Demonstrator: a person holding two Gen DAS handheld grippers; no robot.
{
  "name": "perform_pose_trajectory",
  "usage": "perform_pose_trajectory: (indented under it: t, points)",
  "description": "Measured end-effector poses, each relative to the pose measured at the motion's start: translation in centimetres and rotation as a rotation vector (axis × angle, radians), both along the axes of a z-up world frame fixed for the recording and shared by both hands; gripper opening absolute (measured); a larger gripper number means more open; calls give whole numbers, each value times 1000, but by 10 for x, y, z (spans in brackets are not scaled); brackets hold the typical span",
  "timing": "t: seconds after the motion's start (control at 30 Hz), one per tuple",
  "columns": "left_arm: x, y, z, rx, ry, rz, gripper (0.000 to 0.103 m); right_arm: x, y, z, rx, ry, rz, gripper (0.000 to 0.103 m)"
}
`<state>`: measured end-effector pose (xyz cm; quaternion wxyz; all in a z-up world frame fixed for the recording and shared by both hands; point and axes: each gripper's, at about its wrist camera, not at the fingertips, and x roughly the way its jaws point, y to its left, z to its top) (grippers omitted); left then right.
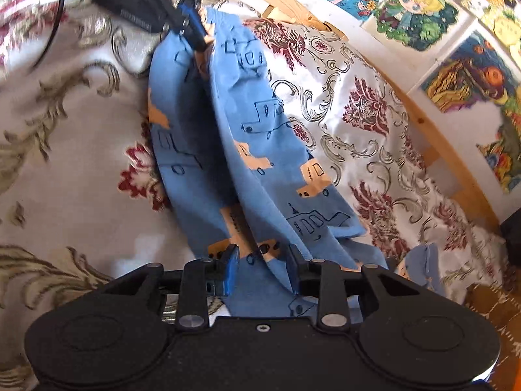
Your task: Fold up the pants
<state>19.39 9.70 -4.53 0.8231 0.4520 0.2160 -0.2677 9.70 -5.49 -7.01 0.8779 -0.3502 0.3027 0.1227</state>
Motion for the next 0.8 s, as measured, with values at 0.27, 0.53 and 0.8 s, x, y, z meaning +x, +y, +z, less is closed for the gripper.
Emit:
perform_pose_trajectory:
  t: [0.27, 0.53, 0.8]
  points:
    - [0, 0, 1, -5, 3, 3, 2, 10, 0, -10, -42, -34, -29, 0]
    - [-2, 2, 2, -19, 4, 13, 2, 4, -3, -1, -19, -49, -21, 0]
    - [-16, 11, 6, -21, 10, -2, 1, -30, -4, 10, -25, 20, 36, 0]
